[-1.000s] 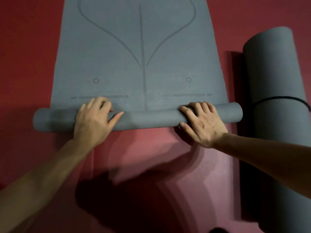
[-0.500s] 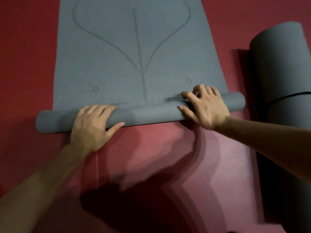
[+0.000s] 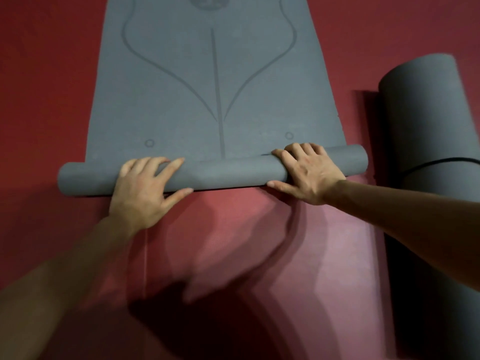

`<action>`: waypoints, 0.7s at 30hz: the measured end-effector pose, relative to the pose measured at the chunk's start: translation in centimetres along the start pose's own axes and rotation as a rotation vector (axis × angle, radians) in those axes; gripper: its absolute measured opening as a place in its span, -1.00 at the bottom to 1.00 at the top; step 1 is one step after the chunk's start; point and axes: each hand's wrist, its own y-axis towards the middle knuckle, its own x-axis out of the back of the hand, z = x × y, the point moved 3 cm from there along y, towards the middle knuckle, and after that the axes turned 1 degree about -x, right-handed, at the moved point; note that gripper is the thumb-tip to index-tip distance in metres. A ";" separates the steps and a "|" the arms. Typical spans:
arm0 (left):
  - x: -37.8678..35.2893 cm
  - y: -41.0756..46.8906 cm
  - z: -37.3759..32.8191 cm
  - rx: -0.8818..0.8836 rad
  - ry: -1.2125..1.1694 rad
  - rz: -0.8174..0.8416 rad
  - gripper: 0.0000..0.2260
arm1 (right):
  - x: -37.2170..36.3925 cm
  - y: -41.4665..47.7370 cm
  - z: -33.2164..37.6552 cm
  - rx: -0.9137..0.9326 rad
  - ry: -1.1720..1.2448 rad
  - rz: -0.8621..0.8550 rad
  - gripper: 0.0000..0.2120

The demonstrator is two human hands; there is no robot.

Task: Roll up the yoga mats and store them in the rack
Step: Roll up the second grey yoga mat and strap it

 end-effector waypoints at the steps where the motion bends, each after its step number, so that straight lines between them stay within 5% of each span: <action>1: -0.1 0.4 0.2 -0.016 0.026 0.017 -0.34 | 0.3 0.2 0.0 0.001 0.005 0.014 -0.16; 11: 1.3 -0.6 -0.2 -0.141 0.089 -0.093 -0.38 | 1.3 -2.5 0.9 -0.048 0.033 0.077 -0.15; 16: 2.3 -5.2 -2.1 -0.117 0.030 -0.150 -0.42 | 1.6 -7.9 3.1 0.018 0.042 -0.145 -0.31; 21: 2.7 -8.2 -3.7 -0.109 0.008 -0.025 -0.38 | -0.3 -11.9 5.4 0.017 0.038 -0.108 -0.24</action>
